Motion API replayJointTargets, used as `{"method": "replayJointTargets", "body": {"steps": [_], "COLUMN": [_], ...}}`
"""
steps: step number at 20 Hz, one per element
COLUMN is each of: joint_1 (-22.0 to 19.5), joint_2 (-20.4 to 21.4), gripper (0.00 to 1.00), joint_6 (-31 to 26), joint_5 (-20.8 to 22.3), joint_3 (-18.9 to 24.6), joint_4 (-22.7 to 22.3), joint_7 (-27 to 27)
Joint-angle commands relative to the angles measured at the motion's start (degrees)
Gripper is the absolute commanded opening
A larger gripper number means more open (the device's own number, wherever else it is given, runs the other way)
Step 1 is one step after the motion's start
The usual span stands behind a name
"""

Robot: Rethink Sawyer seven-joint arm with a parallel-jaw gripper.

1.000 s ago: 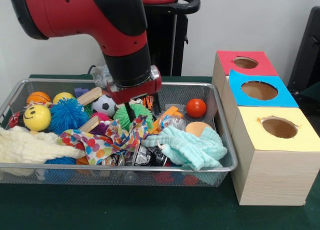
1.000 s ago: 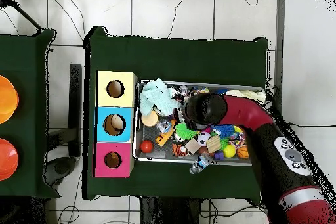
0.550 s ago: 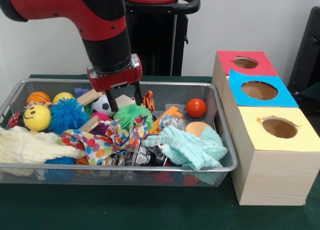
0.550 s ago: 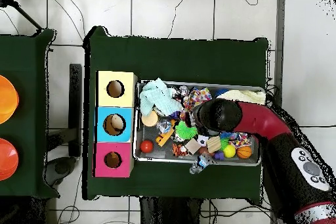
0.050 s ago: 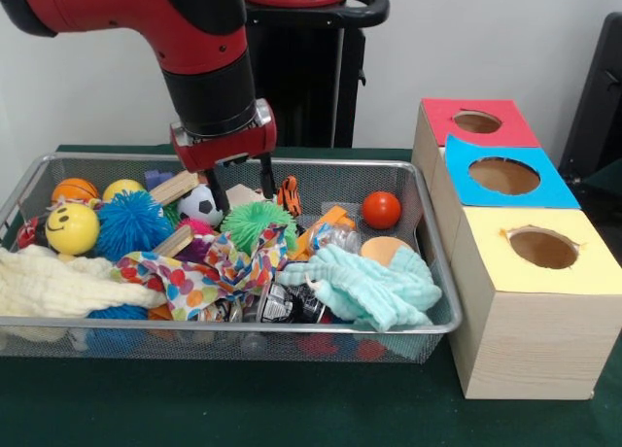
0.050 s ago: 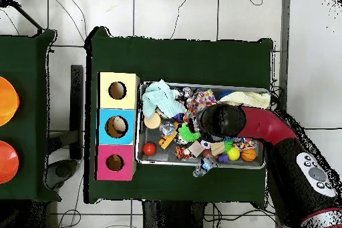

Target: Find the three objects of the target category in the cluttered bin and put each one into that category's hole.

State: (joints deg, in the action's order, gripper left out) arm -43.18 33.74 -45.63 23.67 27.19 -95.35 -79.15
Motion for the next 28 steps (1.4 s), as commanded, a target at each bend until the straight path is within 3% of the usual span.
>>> {"method": "replayJointTargets", "body": {"steps": [1,20,28], "joint_1": [0.3,1.1,-0.1], "joint_2": [-0.8,-8.6,-7.0], "gripper": [1.00,1.00,1.00], "joint_6": [-2.4,-8.8,-6.9], "joint_5": [2.8,4.2,4.6], "joint_3": [4.5,6.9,7.3], "joint_4": [-0.5,10.7,7.4], "joint_7": [9.0,15.3,13.3]}}
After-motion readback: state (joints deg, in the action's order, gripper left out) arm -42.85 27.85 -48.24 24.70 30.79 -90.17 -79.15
